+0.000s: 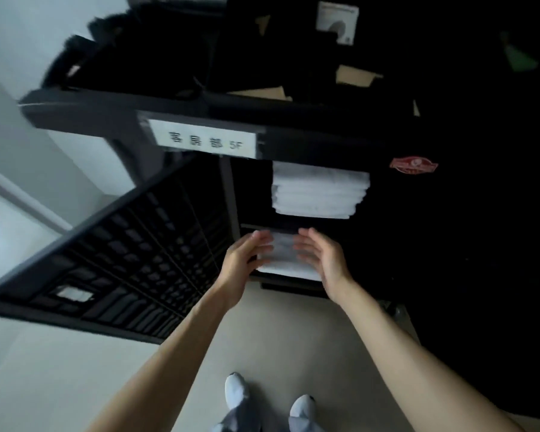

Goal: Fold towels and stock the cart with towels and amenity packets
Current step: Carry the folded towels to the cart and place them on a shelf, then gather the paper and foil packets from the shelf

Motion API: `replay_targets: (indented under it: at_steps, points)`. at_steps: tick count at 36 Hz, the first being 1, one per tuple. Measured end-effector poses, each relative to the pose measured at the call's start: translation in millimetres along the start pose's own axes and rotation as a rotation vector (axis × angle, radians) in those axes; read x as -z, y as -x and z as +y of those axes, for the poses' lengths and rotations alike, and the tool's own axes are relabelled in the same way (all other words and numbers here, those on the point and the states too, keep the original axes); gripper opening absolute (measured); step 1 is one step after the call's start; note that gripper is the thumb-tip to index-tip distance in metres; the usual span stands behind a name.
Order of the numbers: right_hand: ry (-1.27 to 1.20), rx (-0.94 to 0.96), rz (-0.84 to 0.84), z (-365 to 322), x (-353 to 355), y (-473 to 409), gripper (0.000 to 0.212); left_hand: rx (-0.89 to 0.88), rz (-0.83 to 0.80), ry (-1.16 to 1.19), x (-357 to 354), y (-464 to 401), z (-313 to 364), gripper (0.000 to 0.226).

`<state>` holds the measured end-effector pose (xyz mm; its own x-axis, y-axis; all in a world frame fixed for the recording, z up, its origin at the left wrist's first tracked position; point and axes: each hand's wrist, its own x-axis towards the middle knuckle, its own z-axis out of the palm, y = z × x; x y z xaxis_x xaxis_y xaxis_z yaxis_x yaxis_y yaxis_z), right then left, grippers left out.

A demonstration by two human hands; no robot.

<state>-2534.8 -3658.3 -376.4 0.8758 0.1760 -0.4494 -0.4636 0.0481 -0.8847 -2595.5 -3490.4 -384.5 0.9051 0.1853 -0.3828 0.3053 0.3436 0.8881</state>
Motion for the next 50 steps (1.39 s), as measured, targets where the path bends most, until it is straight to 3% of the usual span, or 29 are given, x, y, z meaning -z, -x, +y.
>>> replay_targets:
  at_steps: [8, 14, 22, 26, 36, 44, 50]
  points:
    - [-0.035, 0.11, -0.262, -34.1, -72.0, 22.7, 0.03, -0.238, 0.124, 0.015, 33.8, 51.5, 63.7, 0.032]
    - [-0.002, 0.143, -0.634, -43.9, -119.1, 60.5, 0.036, -0.34, 0.25, -0.052, 53.1, 115.9, 84.2, 0.035]
    - [0.042, 0.171, -0.829, -49.0, -170.3, 93.5, 0.034, -0.416, 0.486, -0.02, 75.6, 179.1, 95.9, 0.036]
    - [0.062, 0.182, -0.953, -55.0, -205.0, 108.8, 0.035, -0.442, 0.517, -0.065, 88.6, 206.2, 112.1, 0.037]
    - [0.149, 0.209, -1.143, -53.1, -303.4, 148.9, 0.031, -0.557, 0.684, -0.004, 155.6, 264.5, 139.1, 0.042]
    - [0.205, 0.178, -1.186, -29.7, -395.2, 165.2, 0.03, -0.531, 0.804, 0.037, 243.0, 283.8, 144.9, 0.034]
    - [0.217, 0.194, -1.172, -22.0, -495.3, 163.4, 0.031, -0.554, 0.789, 0.072, 340.5, 280.4, 169.6, 0.037]
